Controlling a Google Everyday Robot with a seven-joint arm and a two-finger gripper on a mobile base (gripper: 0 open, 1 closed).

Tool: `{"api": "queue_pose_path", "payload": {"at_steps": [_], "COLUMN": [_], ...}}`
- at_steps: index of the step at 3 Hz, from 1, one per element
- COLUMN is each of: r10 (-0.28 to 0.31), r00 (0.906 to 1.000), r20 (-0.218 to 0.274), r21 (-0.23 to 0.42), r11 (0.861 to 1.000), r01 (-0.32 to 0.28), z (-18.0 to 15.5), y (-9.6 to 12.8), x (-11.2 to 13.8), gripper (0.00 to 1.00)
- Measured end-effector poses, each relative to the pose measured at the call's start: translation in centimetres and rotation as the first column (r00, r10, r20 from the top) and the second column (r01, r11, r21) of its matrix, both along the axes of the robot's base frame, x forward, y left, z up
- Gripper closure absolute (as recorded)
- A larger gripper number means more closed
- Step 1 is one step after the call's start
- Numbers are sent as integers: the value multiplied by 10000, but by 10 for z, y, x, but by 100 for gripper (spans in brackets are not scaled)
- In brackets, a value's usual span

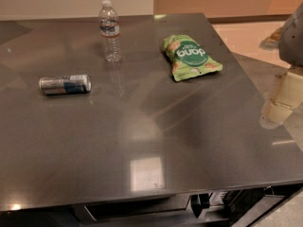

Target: Pick redbull can

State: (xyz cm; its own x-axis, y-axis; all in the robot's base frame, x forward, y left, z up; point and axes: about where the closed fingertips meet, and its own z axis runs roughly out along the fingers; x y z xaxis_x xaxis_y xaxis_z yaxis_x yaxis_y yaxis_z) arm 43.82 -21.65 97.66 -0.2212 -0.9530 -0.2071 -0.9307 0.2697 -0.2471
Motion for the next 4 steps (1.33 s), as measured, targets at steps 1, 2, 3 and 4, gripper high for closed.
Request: {"api": "queue_pose_path", "payload": {"at_steps": [1, 2, 3, 4], "r10": [0, 176, 378, 683], "r00": [10000, 9998, 9993, 9976], "r20": [2, -20, -55, -147], "r21": [0, 207, 646, 1197], "r11": [10000, 9996, 9972, 9906], "r01": [0, -175, -374, -660], "z": [0, 0, -3, -11], "y": [0, 10, 30, 64], "x": [0, 9, 27, 53], "gripper": [0, 0, 0, 0]}}
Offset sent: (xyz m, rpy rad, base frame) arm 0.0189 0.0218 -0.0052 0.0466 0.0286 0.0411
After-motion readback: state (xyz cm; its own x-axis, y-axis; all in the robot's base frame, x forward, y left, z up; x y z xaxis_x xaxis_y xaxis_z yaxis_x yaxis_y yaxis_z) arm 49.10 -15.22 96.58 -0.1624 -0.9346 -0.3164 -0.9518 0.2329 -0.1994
